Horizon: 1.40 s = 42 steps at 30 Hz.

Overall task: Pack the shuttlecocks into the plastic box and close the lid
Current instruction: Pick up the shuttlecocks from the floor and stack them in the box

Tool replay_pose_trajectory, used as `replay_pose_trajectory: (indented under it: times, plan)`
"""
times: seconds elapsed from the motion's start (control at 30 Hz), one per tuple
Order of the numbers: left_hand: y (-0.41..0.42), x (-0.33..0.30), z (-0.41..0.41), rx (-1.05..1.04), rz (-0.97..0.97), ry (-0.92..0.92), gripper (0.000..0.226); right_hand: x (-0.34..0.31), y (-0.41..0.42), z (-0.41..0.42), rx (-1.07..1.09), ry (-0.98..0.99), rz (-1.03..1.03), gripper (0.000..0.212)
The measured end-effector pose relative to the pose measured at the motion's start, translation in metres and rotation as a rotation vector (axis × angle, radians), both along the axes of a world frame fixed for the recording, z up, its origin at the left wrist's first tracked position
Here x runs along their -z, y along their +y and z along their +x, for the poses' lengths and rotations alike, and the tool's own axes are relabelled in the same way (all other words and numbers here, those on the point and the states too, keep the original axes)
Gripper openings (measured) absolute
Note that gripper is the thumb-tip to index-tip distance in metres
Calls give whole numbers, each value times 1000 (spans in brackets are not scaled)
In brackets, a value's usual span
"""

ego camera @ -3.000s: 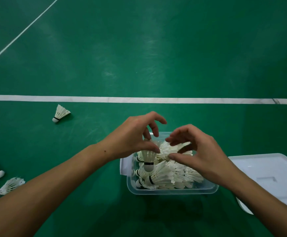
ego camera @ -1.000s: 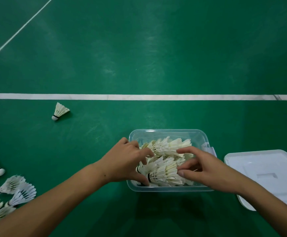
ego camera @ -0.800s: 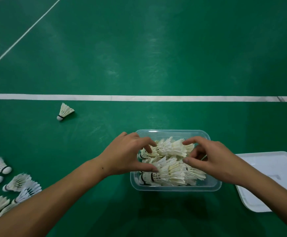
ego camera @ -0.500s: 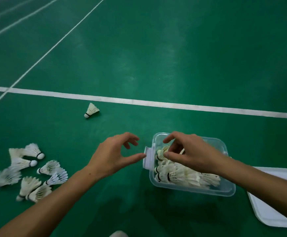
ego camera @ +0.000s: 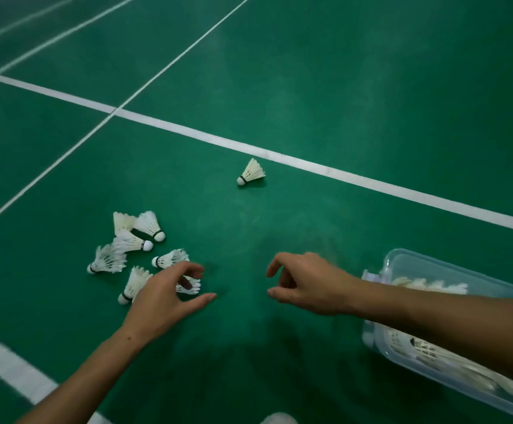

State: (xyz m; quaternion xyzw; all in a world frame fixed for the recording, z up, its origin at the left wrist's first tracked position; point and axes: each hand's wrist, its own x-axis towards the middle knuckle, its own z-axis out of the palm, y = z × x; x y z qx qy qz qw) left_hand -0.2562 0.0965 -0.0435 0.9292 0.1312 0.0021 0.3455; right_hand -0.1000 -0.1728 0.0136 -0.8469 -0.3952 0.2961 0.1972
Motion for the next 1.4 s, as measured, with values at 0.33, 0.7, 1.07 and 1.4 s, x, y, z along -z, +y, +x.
replay_pose_trajectory:
  times: [0.33,0.7,1.07,1.4]
  plan:
    - [88,21,-47,-7,105,156,73,78,133,-39,96,163,93,32]
    - [98,45,-45,252,535,212,69,107,201,-72,237,69,126,52]
    - [115,35,-16,369,784,392,67,109,189,-54,258,73,118,44]
    - [128,35,9,355,651,378,53,102,163,-46,252,95,102,43]
